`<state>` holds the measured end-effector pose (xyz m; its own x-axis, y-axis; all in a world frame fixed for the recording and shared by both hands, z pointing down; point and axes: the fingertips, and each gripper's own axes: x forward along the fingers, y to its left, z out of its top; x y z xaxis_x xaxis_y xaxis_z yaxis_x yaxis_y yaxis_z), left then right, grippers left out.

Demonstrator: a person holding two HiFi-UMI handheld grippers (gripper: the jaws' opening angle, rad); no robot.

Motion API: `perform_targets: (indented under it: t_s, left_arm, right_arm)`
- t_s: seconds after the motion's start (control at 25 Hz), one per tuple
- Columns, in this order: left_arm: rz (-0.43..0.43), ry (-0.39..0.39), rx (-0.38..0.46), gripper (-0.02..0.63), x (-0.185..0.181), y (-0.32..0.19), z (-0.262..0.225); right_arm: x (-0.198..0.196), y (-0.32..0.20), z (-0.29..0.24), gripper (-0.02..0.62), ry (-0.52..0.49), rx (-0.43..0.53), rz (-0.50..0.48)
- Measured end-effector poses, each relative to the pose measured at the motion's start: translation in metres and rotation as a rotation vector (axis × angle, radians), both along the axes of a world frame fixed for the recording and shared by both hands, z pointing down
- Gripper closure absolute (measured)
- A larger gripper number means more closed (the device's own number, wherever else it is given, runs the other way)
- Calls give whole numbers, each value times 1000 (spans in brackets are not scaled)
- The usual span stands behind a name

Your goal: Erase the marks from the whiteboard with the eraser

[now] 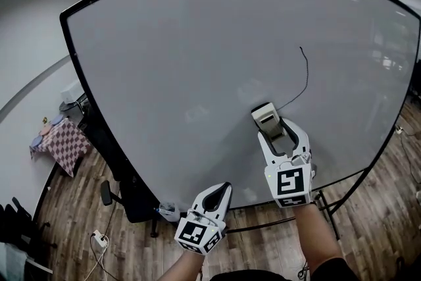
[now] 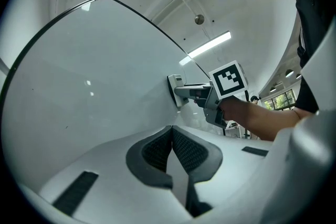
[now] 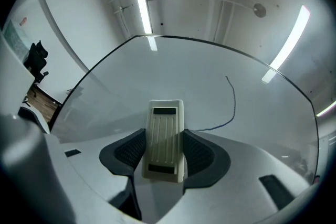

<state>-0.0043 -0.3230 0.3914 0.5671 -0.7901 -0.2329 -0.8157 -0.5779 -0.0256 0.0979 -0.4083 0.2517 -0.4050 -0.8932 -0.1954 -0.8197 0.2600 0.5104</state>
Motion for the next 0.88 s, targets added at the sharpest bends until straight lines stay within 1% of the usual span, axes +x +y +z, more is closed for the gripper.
perform_targets:
  t_s: [0.12,0.28,0.4,0.52,0.64,0.76,0.88]
  left_arm:
    - [-2,-2,-15,588,1,2,7]
    - [-2,3,-14,588,2,0,7]
    - [-7,-11,-5,588,3,-3,4]
    - [-15,-46,12,588,5,1,5]
    - [-1,-65,27,588,11,4,6]
    - [8,-71,32,588,18,4,6]
    - [14,-66,38,588,21,4,2]
  right_arm:
    - [17,-1,-12,348,-16,7,10]
    - [34,-8,-25,348,4,36,32]
    - [44,-16,-36,348,34,50,54]
    - [52,-17,-43,350,55,67,79]
    - [61,-16,-53,351,88,99,117]
    - [76,-18,-67,351,126,134,155]
    - [84,-21,-80,351,172,156,172]
